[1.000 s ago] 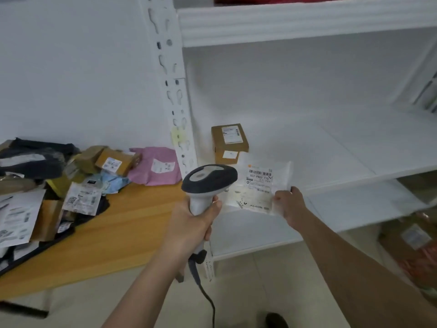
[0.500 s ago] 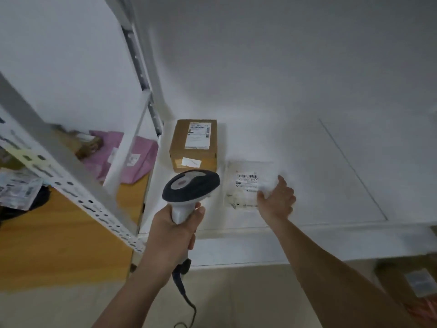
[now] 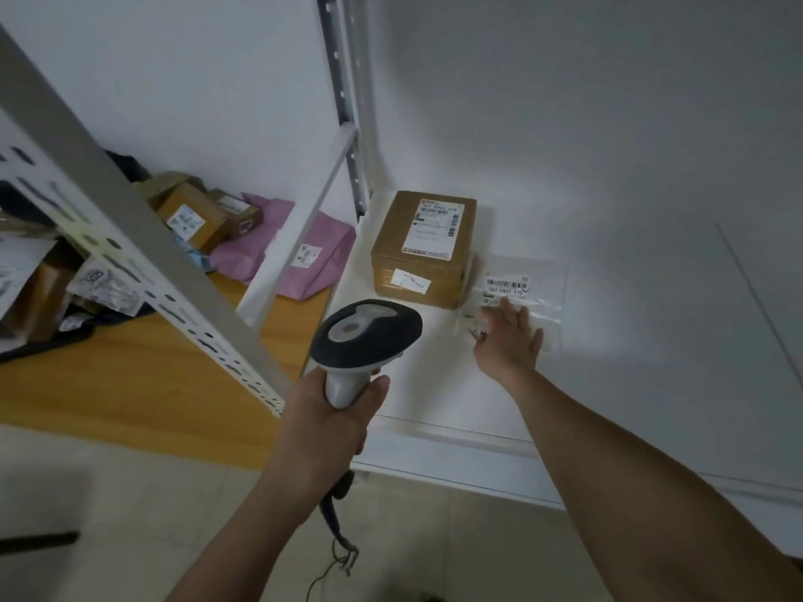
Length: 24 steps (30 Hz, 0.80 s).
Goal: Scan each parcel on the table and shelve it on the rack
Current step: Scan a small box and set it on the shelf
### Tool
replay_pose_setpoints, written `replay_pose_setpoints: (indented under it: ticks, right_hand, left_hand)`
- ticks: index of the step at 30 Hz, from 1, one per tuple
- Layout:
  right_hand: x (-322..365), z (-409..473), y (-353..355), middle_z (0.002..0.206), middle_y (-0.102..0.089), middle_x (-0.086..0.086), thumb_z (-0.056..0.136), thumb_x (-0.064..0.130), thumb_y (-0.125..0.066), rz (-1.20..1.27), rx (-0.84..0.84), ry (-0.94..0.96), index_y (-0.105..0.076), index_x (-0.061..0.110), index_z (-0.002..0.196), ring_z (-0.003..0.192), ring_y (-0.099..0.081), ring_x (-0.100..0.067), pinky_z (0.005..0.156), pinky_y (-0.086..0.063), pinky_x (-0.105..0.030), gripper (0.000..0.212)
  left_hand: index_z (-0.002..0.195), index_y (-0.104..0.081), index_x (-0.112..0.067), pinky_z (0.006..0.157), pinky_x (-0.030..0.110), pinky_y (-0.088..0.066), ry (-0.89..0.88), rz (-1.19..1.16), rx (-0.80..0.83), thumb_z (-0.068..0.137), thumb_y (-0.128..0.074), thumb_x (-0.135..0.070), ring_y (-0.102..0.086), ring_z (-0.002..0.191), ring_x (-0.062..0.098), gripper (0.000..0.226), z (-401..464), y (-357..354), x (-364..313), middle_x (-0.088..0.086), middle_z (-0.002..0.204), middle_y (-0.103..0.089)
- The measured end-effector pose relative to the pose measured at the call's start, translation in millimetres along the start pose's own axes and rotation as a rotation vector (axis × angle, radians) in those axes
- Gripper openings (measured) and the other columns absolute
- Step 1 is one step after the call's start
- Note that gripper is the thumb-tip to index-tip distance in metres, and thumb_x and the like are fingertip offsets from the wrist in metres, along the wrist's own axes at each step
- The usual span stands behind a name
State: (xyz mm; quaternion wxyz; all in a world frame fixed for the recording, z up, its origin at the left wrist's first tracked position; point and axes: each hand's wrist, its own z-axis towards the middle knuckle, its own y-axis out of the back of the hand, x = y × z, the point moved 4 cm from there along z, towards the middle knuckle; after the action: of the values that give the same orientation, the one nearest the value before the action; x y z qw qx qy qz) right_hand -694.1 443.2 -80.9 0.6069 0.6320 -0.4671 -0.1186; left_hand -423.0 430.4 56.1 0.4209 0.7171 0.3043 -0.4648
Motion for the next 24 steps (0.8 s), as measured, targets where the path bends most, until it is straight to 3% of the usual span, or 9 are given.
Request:
replay_pose_setpoints:
  ticks: [4,9,13,17,20,24]
  right_hand:
    - [30.4,-39.8,3.2,0.154,-0.029,-0.012,0.087,0.005,-0.056,0.181,-0.339,-0.05,-0.046,0.014,0.138,0.144,-0.018,-0.034,0.117,-0.016,-0.048,0.053]
    - [76.2,-104.5,-16.2,0.12,-0.051,-0.013,0.077,-0.004,-0.059,0.302,-0.456,0.026,-0.06,0.012,0.109,0.12,-0.041,-0.033,0.097,-0.034,-0.043,0.035]
    - [109.0,-148.8,-49.6,0.101,-0.059,-0.011,0.075,-0.006,-0.059,0.274,-0.403,0.017,-0.066,0.011,0.087,0.103,-0.05,-0.031,0.083,-0.042,-0.039,0.022]
    - [149.3,-195.5,-92.8,0.086,-0.064,-0.005,0.088,0.0,-0.051,0.382,-0.268,-0.228,-0.066,0.01,0.081,0.075,-0.055,-0.022,0.062,-0.041,-0.027,0.019]
    - [192.9,-230.6,-136.5,0.084,-0.061,-0.006,0.092,0.007,-0.048,0.438,-0.13,-0.34,-0.062,0.009,0.08,0.073,-0.056,-0.023,0.062,-0.04,-0.027,0.019]
    - [280.6,-255.5,-188.0,0.067,-0.051,-0.005,0.089,0.006,-0.05,0.486,0.099,-0.266,-0.048,0.012,0.062,0.063,-0.05,-0.02,0.057,-0.037,-0.027,0.027]
  left_hand:
    - [0.09,-0.062,0.005,0.045,0.024,-0.043,-0.01,-0.017,-0.028,0.09,-0.067,-0.017,-0.046,0.042,0.013,0.022,-12.4,31.2,4.0,0.007,0.049,-0.051]
    - [0.086,-0.062,0.005,0.044,0.025,-0.041,0.006,-0.026,-0.044,0.091,-0.066,-0.017,-0.045,0.043,0.016,0.024,-32.1,94.9,14.9,0.01,0.05,-0.05]
    - [0.089,-0.065,0.0,0.046,0.028,-0.042,-0.001,-0.055,-0.063,0.093,-0.065,-0.017,-0.046,0.044,0.017,0.017,-44.4,163.5,30.9,0.008,0.05,-0.051]
    - [0.09,-0.064,-0.011,0.049,0.031,-0.043,0.0,-0.108,-0.103,0.094,-0.065,-0.02,-0.046,0.045,0.016,0.009,-53.0,251.7,51.6,0.001,0.049,-0.049]
    - [0.086,-0.06,-0.009,0.05,0.033,-0.042,0.002,-0.131,-0.171,0.094,-0.064,-0.02,-0.045,0.043,0.013,0.015,-57.3,329.5,68.4,-0.002,0.047,-0.047]
    - [0.08,-0.054,-0.011,0.048,0.03,-0.04,0.032,-0.149,-0.303,0.094,-0.064,-0.02,-0.045,0.044,0.013,0.019,-58.3,428.1,83.3,0.003,0.057,-0.048]
